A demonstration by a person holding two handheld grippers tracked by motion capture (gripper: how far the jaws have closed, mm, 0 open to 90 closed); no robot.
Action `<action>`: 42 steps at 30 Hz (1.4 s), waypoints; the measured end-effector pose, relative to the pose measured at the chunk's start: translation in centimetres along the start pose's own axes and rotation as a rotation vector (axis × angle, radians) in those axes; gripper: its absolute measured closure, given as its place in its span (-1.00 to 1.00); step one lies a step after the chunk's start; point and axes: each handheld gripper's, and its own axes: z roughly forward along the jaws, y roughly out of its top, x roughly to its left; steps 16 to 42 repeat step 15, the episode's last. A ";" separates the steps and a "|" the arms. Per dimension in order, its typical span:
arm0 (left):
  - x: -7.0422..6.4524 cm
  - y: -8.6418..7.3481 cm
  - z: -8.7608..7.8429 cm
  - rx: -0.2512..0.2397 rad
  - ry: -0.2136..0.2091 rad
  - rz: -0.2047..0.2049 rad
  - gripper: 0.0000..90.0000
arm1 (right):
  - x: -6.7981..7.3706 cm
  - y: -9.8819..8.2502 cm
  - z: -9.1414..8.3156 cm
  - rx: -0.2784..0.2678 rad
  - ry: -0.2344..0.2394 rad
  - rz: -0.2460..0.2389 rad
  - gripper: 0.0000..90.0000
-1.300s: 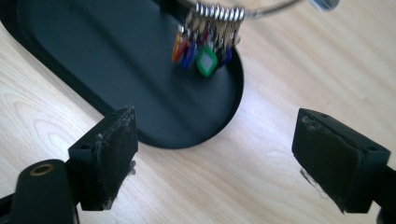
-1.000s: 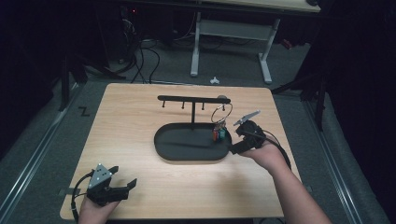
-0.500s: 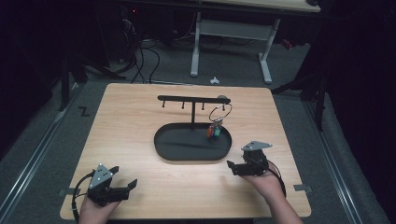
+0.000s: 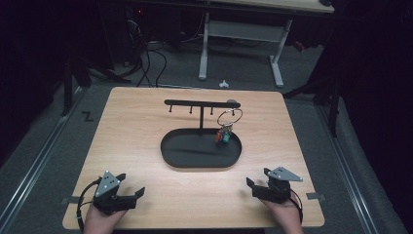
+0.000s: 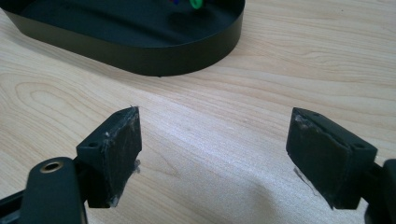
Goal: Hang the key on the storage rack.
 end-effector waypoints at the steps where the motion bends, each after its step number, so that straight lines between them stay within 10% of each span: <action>1: 0.0 0.0 0.0 0.000 0.000 0.000 -0.75 | 0.0 0.0 0.0 0.000 0.000 0.000 -0.58; 42: 0.0 -0.3 -0.3 0.004 0.006 -0.001 -0.75 | 0.0 0.0 0.5 0.005 0.018 0.007 -0.55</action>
